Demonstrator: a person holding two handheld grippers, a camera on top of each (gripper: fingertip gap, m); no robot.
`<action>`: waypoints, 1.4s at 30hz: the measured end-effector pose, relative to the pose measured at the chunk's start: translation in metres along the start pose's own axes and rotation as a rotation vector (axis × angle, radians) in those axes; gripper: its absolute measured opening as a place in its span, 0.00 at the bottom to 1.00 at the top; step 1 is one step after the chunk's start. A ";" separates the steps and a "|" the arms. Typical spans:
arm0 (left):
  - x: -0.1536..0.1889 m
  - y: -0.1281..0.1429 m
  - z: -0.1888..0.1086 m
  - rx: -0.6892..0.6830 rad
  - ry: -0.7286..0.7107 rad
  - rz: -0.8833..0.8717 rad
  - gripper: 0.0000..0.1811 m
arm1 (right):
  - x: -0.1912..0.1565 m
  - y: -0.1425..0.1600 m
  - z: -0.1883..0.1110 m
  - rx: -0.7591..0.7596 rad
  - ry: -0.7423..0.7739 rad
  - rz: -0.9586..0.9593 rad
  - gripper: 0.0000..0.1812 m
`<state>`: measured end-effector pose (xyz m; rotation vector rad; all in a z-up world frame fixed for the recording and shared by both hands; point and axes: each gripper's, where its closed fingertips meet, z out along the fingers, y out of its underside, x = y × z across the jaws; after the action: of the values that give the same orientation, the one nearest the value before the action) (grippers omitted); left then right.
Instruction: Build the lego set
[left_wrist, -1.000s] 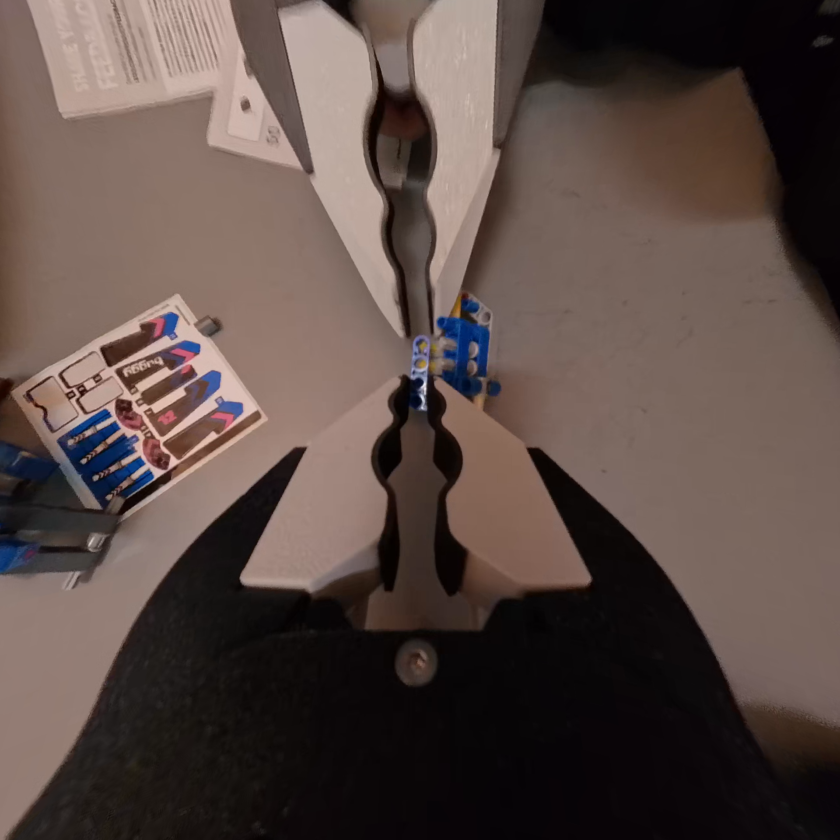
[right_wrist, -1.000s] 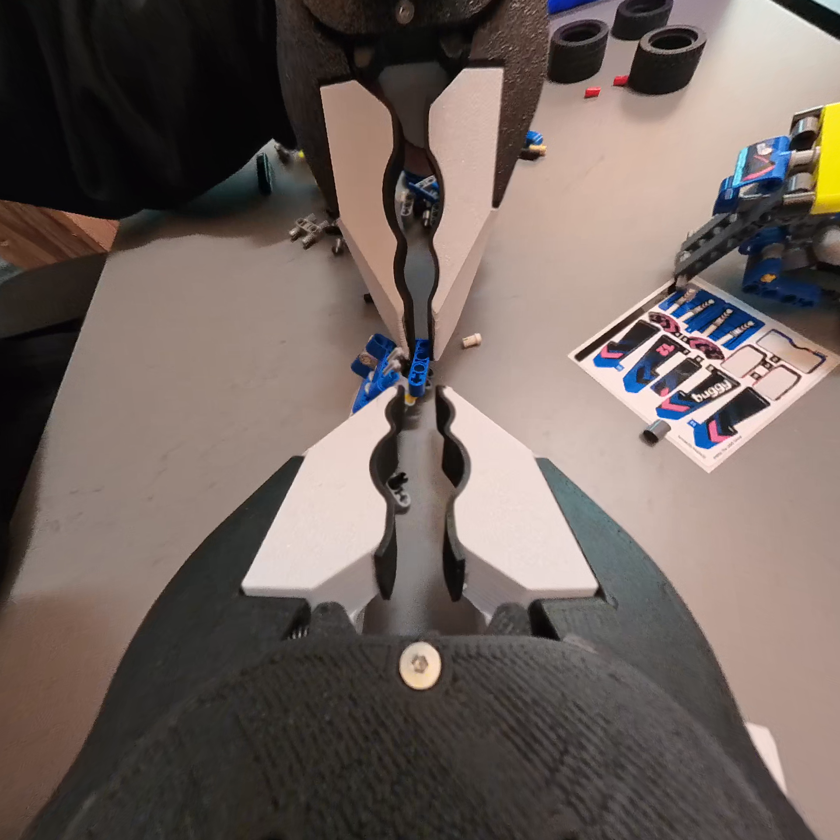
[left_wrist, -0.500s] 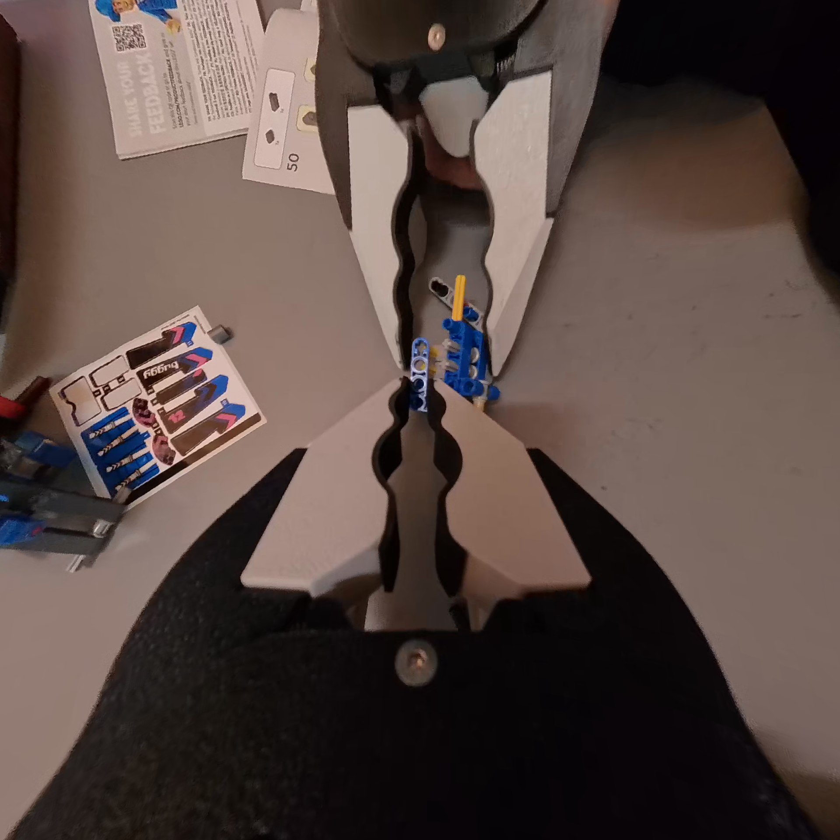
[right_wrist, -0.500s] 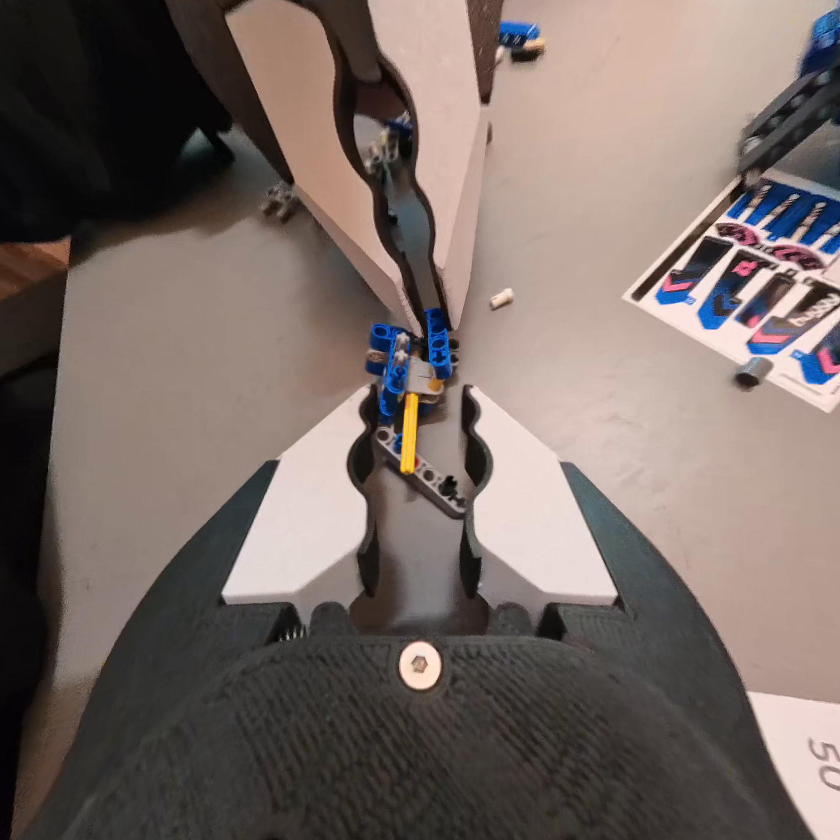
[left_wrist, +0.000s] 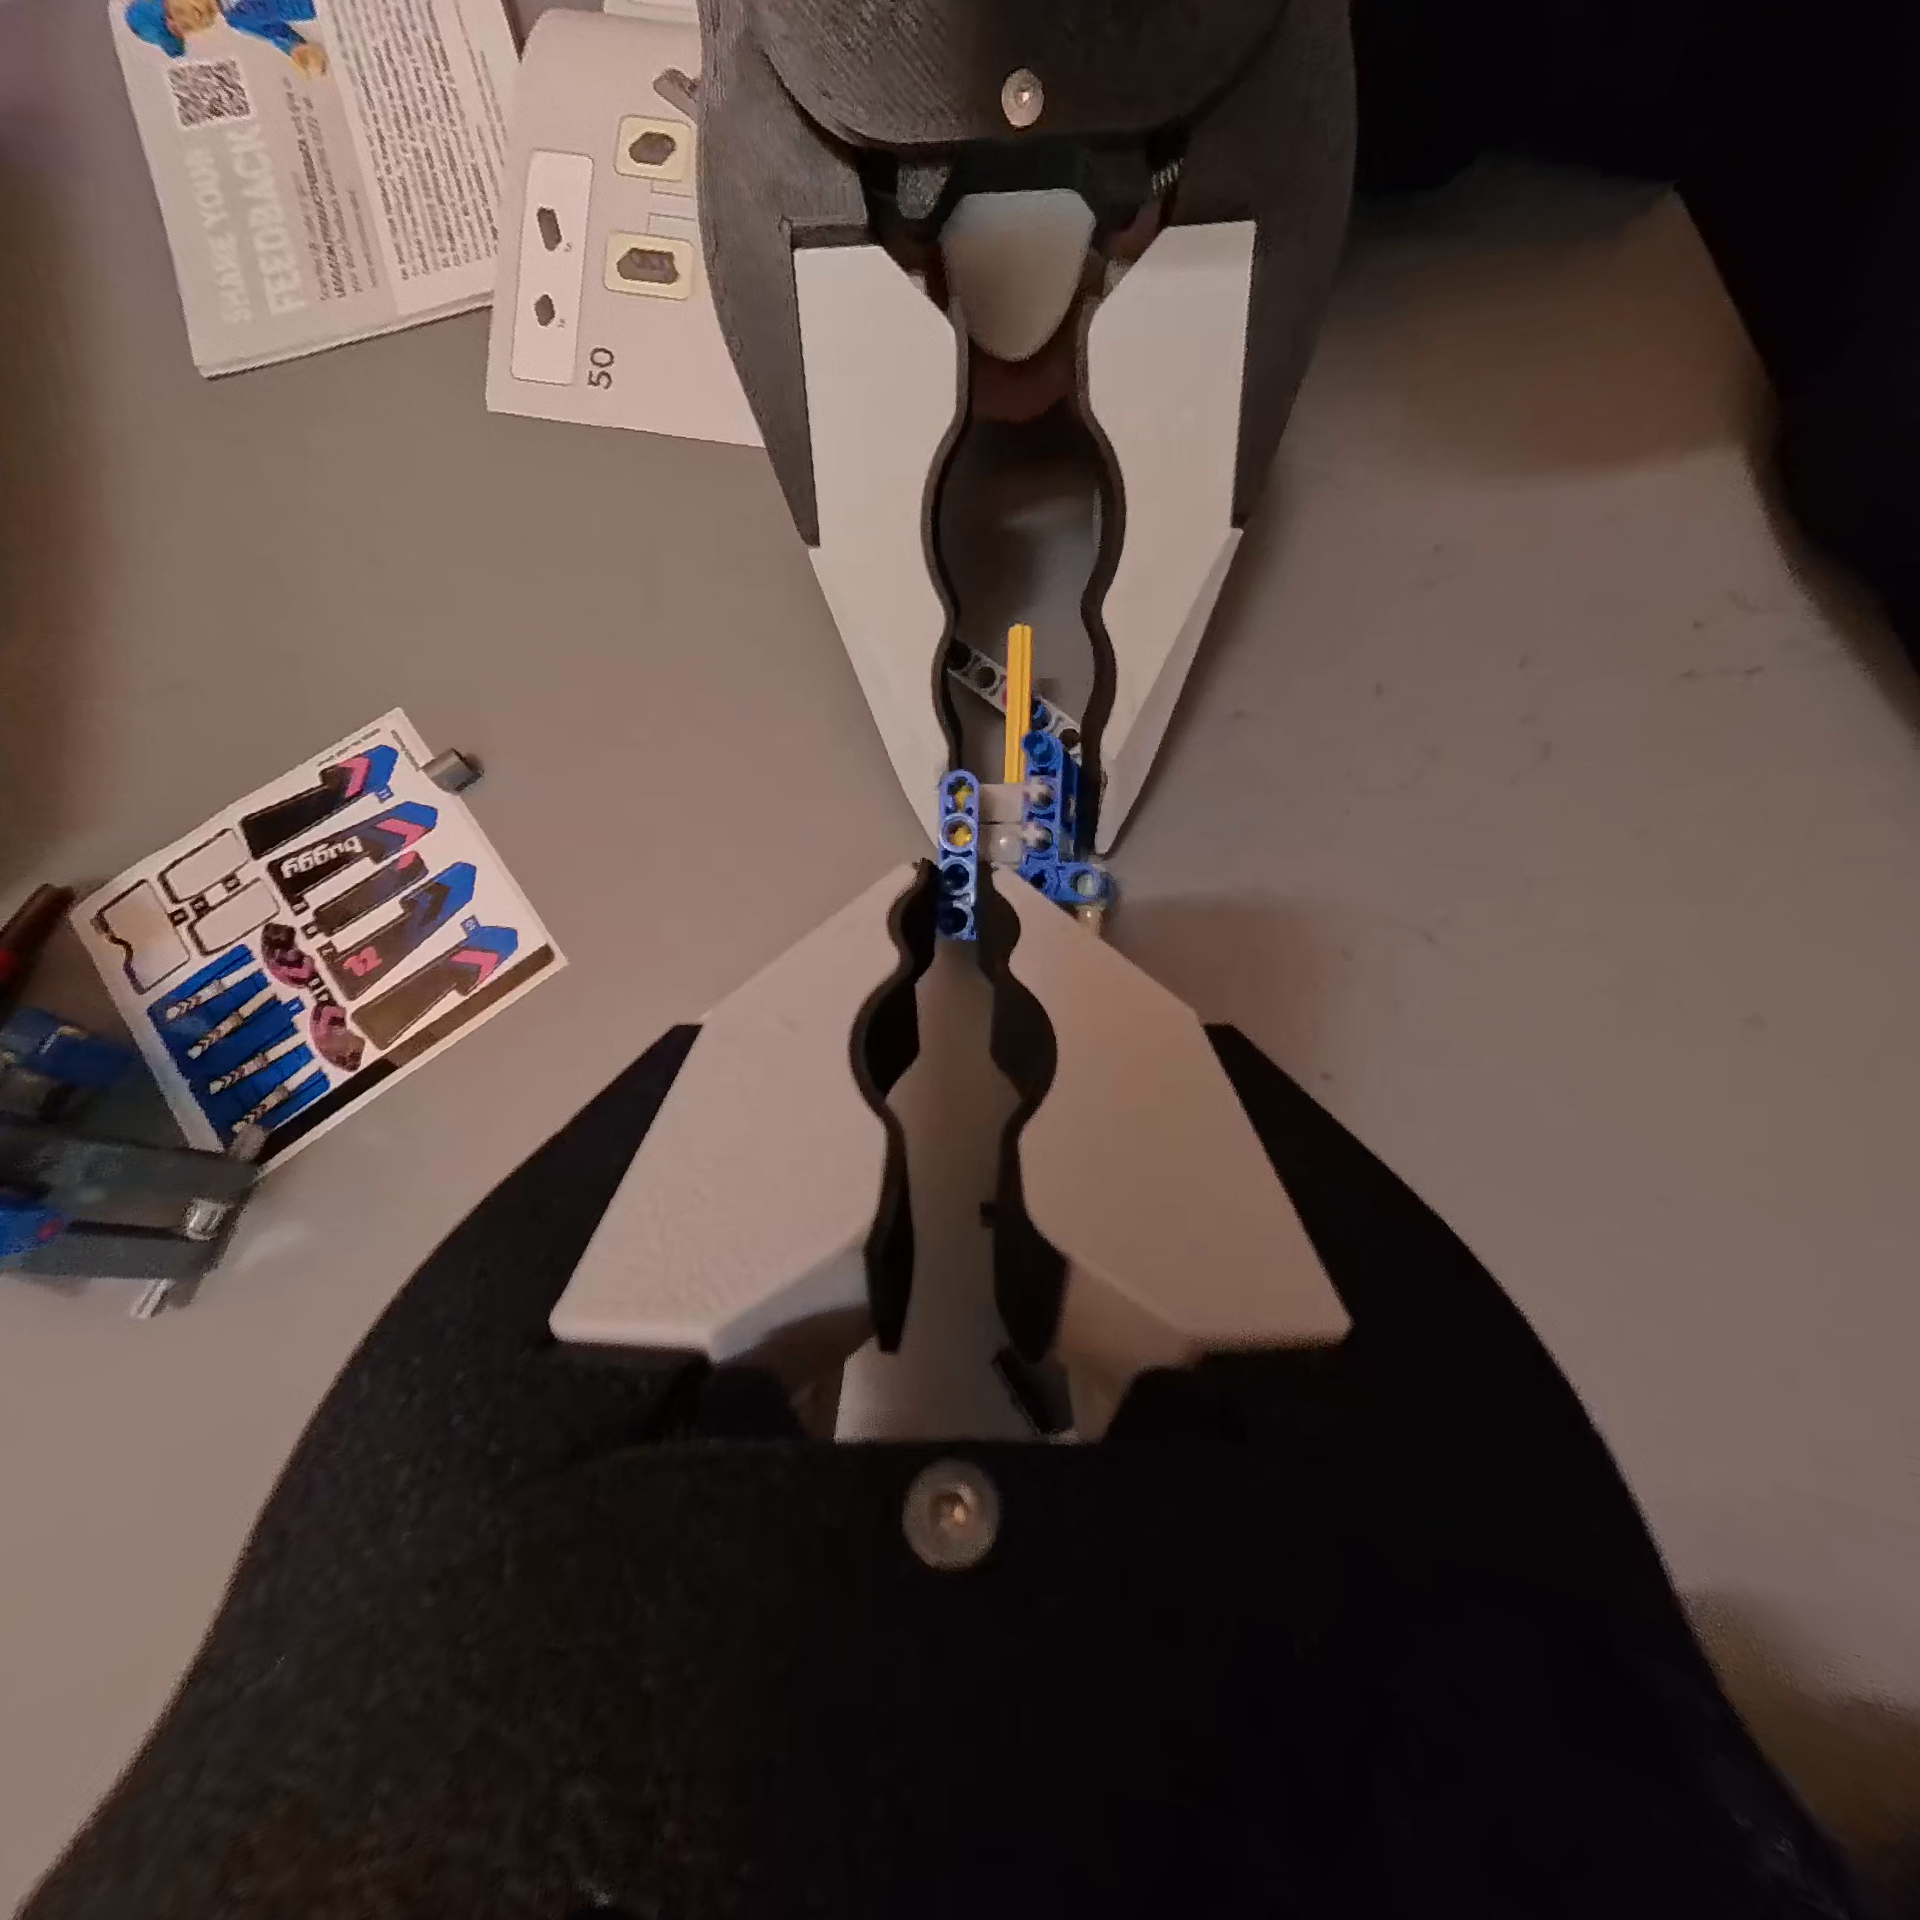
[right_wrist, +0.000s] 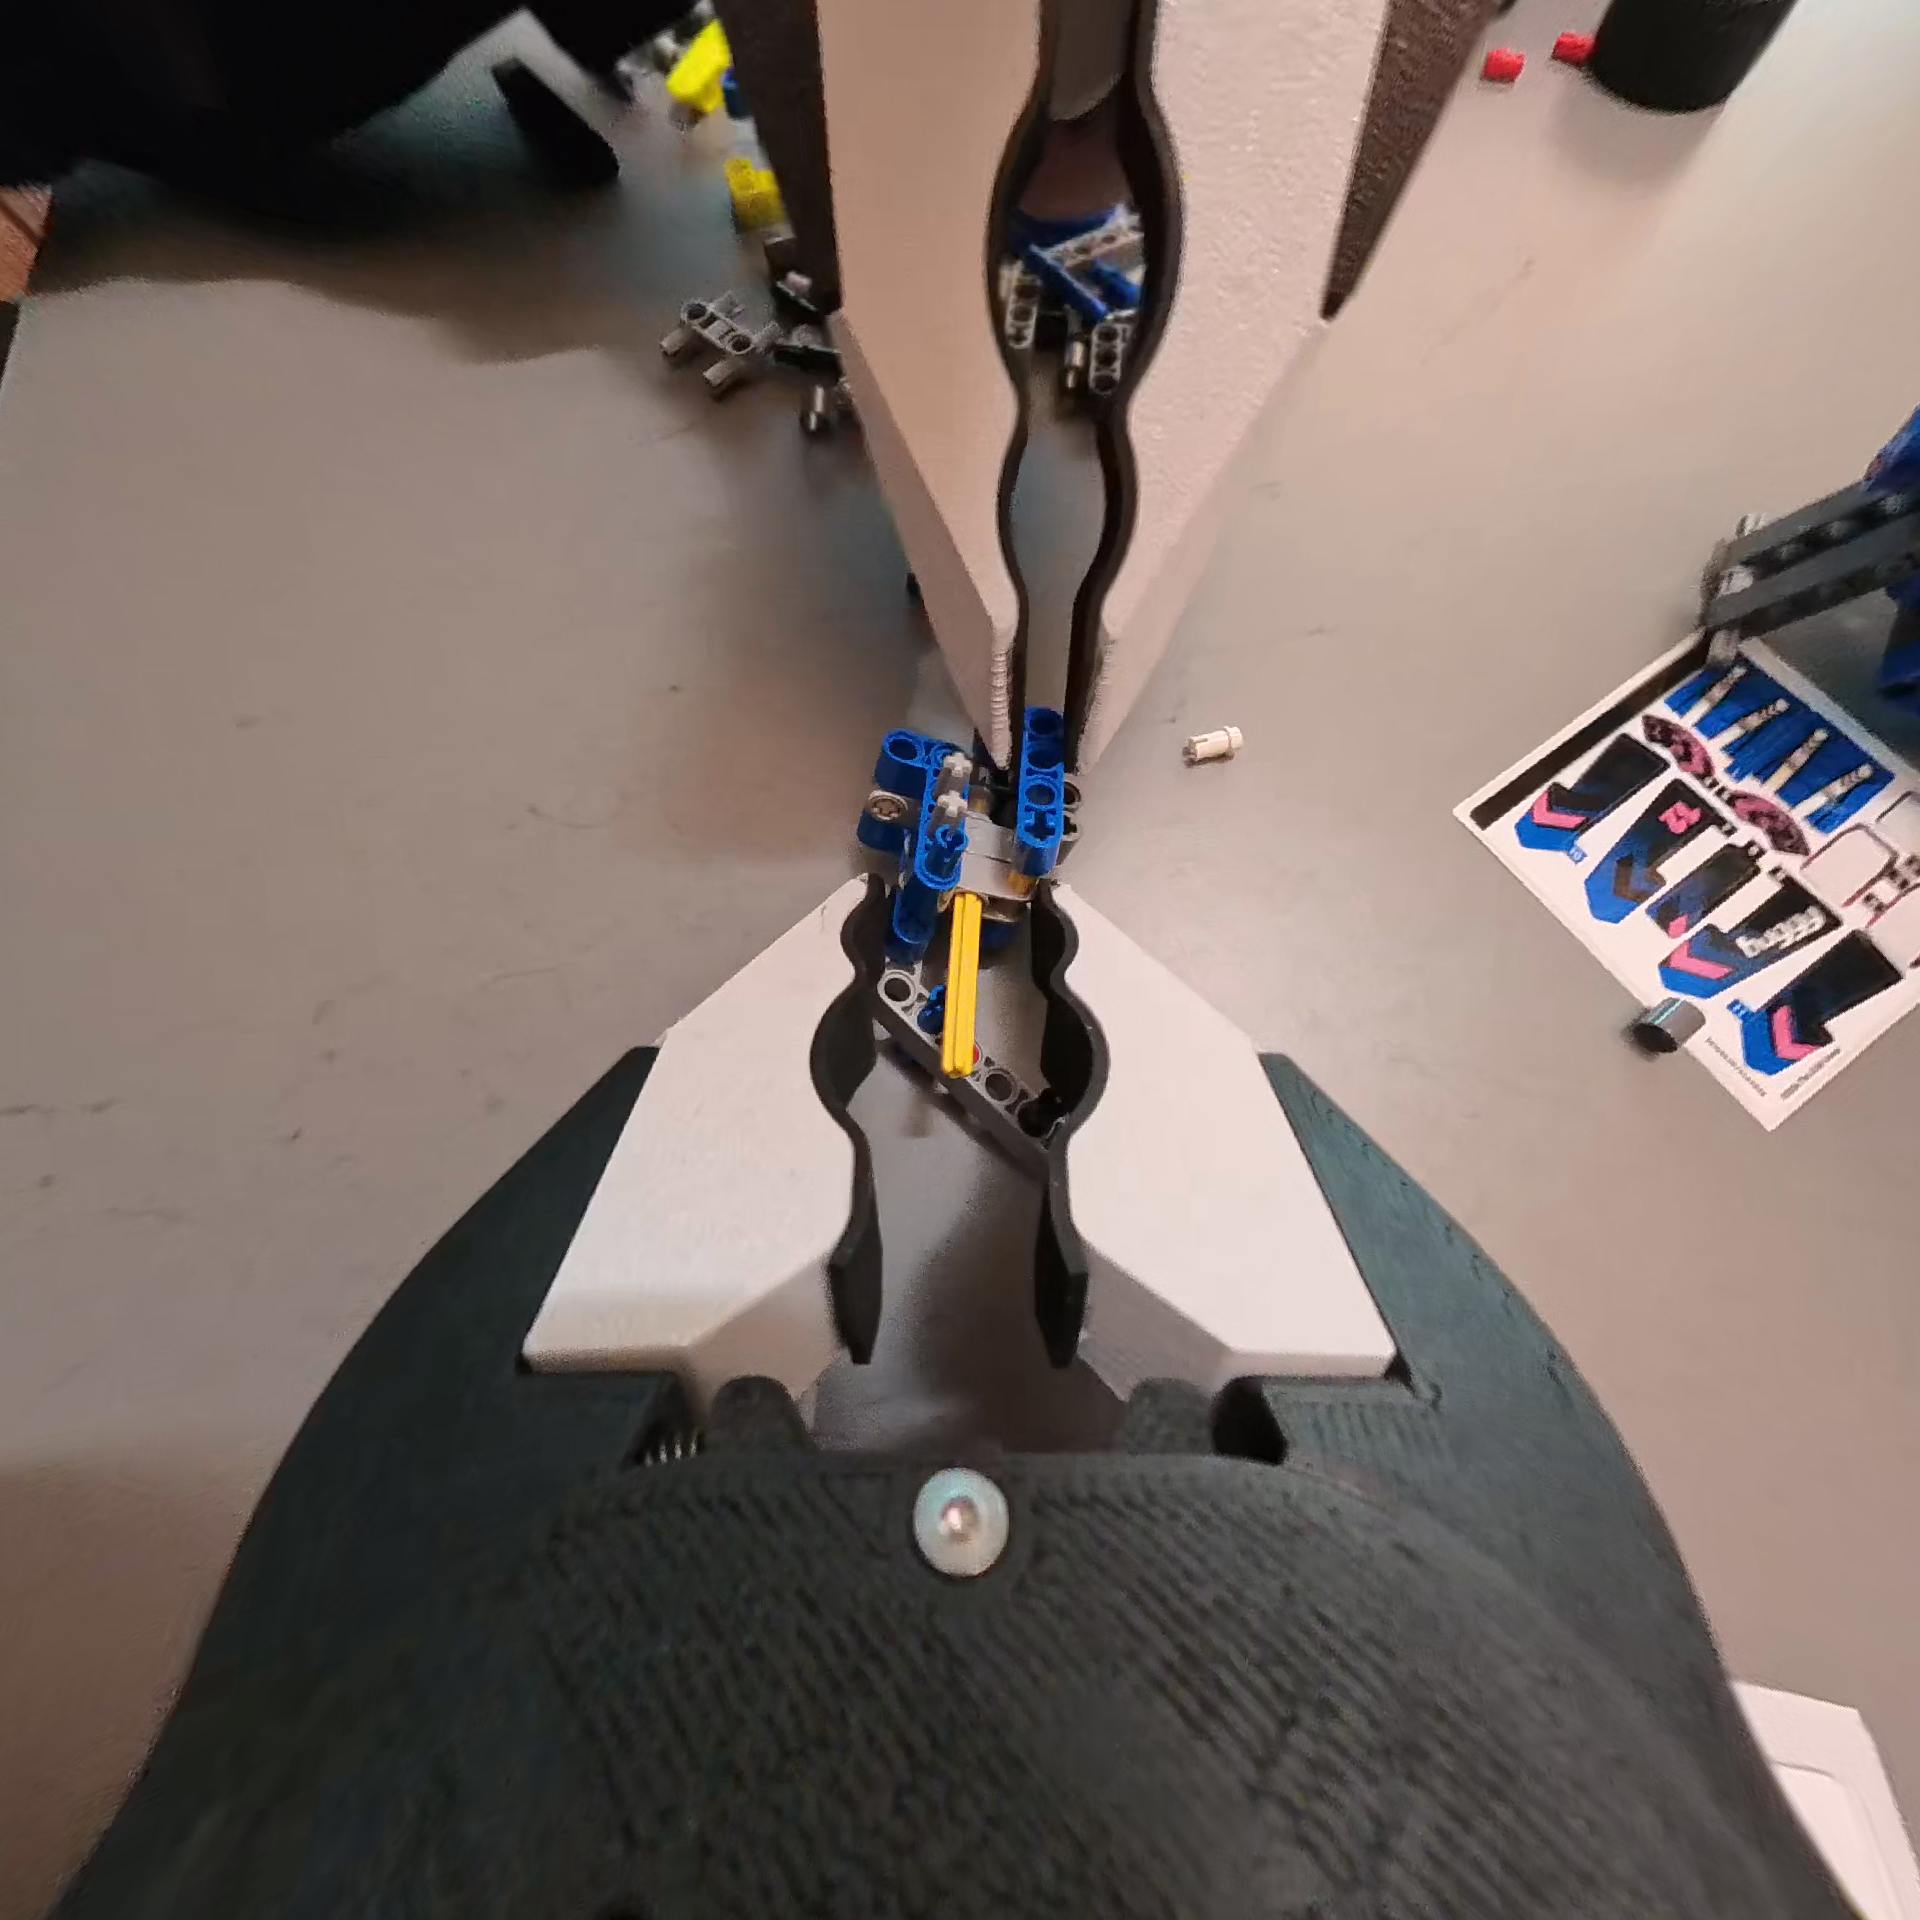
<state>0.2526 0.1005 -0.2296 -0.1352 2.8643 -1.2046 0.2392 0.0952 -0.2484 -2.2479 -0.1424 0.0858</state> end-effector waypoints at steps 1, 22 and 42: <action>0.001 0.000 0.000 -0.007 0.020 -0.007 0.02 | 0.000 0.000 0.000 0.000 0.010 -0.035 0.14; 0.006 0.002 -0.001 -0.163 0.056 0.150 0.02 | -0.004 -0.001 0.001 0.012 0.058 -0.247 0.15; 0.009 0.003 -0.001 -0.272 -0.046 0.129 0.02 | -0.004 -0.003 -0.001 0.035 0.059 -0.289 0.17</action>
<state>0.2433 0.1029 -0.2311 0.0152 2.9288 -0.7774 0.2356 0.0958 -0.2455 -2.1695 -0.4274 -0.1320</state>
